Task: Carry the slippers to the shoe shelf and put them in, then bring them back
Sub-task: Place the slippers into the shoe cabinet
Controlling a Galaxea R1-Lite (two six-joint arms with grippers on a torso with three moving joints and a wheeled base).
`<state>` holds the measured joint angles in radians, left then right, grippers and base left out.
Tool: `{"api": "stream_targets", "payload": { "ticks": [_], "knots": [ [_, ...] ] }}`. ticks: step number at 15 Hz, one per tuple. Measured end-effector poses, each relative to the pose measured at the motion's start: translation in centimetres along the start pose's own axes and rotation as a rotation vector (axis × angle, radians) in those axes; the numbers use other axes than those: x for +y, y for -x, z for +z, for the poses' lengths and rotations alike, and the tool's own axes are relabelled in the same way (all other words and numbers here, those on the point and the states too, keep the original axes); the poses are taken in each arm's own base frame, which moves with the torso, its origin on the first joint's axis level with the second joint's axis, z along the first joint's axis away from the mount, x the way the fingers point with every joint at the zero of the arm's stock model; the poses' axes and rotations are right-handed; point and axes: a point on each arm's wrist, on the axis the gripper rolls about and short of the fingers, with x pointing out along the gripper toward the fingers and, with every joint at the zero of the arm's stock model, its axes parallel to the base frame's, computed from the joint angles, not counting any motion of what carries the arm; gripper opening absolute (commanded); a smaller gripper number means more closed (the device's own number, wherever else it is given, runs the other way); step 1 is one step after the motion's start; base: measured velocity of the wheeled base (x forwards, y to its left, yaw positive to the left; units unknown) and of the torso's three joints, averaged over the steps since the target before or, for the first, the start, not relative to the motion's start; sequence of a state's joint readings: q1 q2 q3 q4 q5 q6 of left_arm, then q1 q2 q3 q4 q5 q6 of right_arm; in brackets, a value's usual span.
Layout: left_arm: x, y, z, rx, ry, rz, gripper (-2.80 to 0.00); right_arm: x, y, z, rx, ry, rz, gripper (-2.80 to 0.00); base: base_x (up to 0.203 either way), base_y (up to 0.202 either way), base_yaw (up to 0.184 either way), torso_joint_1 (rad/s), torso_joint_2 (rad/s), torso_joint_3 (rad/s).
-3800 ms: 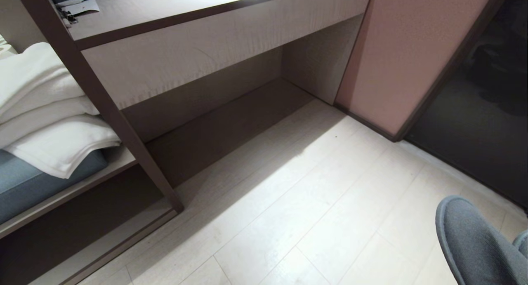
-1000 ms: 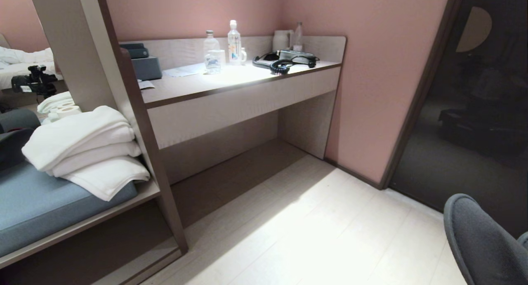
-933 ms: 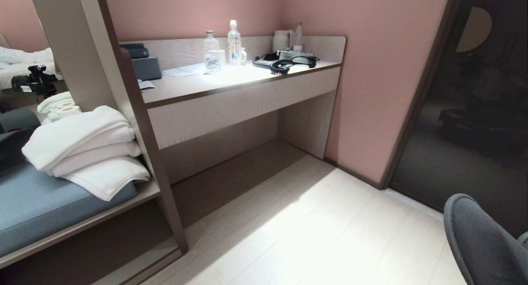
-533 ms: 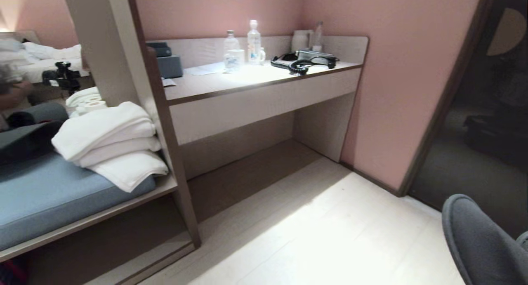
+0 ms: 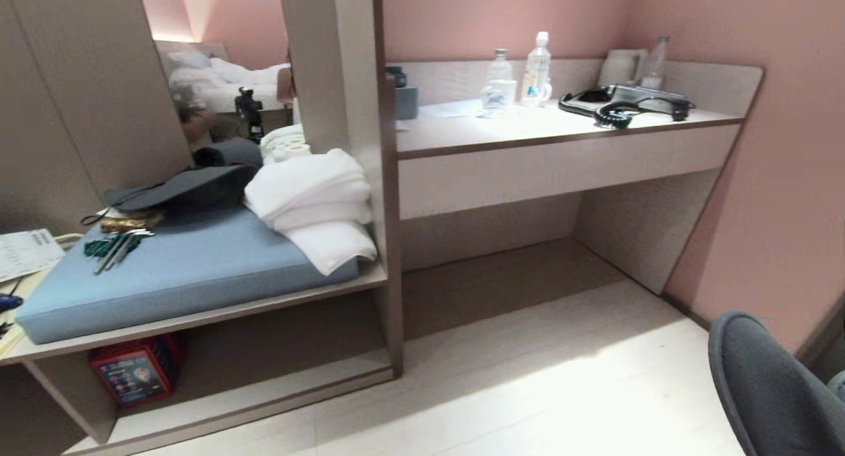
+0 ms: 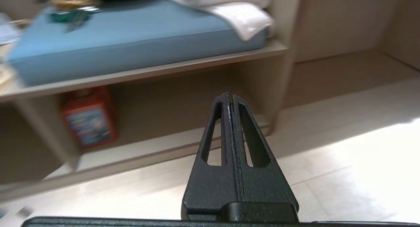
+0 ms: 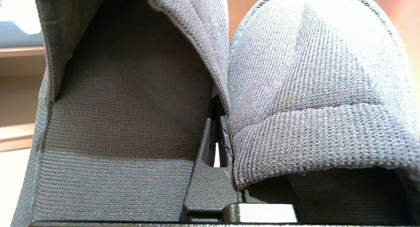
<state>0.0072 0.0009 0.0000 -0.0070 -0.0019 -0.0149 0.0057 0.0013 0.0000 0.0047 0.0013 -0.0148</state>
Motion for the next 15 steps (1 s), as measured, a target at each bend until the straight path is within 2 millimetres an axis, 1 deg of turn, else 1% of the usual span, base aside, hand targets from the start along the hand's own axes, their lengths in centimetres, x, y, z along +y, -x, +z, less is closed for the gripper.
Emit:
{"api": "stream_targets", "payload": {
  "ticks": [7,8,15],
  "knots": [
    [0.0,0.0,0.0,0.0,0.0,0.0,-2.8,0.0,0.0,0.0,0.0,0.001,-0.001,-2.8,0.0,-0.01,0.169,0.001,0.0,0.001],
    [0.0,0.0,0.0,0.0,0.0,0.0,-2.8,0.0,0.0,0.01,-0.001,-0.004,-0.001,-2.8,0.003,-0.005,0.082,0.002,0.01,0.001],
    [0.0,0.0,0.0,0.0,-0.002,0.0,-2.8,-0.01,0.0,0.02,-0.001,-0.006,0.0,-2.8,0.0,0.0,0.0,0.0,0.0,0.0]
  ]
}}
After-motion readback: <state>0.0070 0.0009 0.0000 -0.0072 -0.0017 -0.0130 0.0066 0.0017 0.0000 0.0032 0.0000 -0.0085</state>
